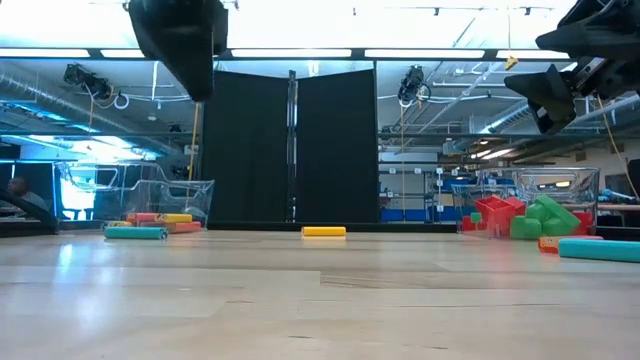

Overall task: Sort blocks by size
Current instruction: Put the blue 1 stud game piece into the bottom transparent bin

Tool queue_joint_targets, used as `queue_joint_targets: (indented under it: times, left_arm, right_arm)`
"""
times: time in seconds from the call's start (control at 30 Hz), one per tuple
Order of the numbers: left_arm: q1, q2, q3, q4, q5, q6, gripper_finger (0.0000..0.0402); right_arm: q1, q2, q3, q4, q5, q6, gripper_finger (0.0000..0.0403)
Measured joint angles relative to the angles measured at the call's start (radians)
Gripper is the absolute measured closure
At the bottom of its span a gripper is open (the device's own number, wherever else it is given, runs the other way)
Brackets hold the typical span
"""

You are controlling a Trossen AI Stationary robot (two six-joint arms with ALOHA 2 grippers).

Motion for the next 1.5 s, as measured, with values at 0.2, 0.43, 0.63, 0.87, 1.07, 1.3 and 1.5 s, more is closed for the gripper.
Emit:
queue_joint_targets:
  times: [0.2,0.43,0.63,0.87,1.07,1.3,1.5]
  left_arm:
    - [0.000,0.000,0.000,0.027,-0.002,0.026,0.0015]
    - [-0.002,0.000,0.000,0.059,0.033,0.035,0.0053]
    - [-0.108,0.000,0.000,0.058,0.017,0.193,0.0060]
    - [-0.253,0.015,0.009,-0.043,-0.068,0.239,0.0060]
    - [-0.322,0.057,0.009,-0.058,-0.058,0.338,0.0060]
    - [-0.368,0.135,0.009,-0.071,-0.031,0.361,0.0060]
    - [-0.375,0.155,0.008,-0.090,-0.007,0.305,0.0060]
  right_arm:
    - [0.000,0.000,0.000,0.000,0.000,0.033,0.0158]
    - [0.000,0.000,0.000,0.000,0.000,0.027,0.0158]
    - [0.000,0.000,0.000,-0.002,0.000,0.026,0.0159]
    - [0.000,0.009,0.000,-0.025,0.000,0.025,0.0157]
    - [0.000,0.045,0.000,-0.024,-0.001,0.028,0.0160]
    - [0.000,0.077,0.000,-0.022,0.000,0.052,0.0157]
    - [0.000,0.079,0.000,-0.017,0.000,0.095,0.0160]
